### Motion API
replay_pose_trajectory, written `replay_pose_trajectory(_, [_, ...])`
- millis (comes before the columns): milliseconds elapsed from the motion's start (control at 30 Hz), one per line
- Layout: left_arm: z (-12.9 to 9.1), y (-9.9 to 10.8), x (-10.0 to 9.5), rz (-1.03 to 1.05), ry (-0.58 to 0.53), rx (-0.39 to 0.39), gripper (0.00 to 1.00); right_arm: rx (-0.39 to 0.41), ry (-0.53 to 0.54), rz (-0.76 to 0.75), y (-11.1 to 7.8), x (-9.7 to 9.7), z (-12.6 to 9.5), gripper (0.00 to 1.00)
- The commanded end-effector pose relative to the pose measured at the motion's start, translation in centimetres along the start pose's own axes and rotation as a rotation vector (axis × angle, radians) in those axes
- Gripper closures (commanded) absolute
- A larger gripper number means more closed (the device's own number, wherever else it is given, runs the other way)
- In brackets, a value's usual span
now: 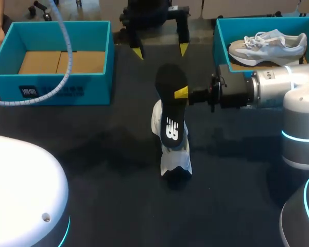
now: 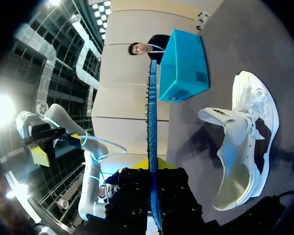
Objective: Take the shoe out of the shoebox, open the shoe tongue, remove and reinsert the insole, then place the shoe into the shoebox
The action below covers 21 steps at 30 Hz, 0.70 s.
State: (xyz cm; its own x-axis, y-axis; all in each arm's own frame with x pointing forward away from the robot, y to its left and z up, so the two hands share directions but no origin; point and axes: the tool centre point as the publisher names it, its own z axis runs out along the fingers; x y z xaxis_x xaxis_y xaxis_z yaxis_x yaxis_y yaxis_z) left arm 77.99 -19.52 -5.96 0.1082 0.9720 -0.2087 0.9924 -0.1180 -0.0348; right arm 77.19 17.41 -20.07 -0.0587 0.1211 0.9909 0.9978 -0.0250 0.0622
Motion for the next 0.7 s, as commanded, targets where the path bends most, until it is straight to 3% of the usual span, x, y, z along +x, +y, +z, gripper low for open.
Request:
replay_pose_trajectory(33, [0.47,-0.41,0.90,-0.008,-0.051,-0.021,0.00,-0.010,-0.005,0.000,-0.29,0.20,-0.05,1.00])
replay_pose_trajectory(700, [0.42,-0.83,0.56,0.029,-0.313,-0.105,0.00,-0.029,-0.018,0.008,-0.45,0.56,-0.39,1.00])
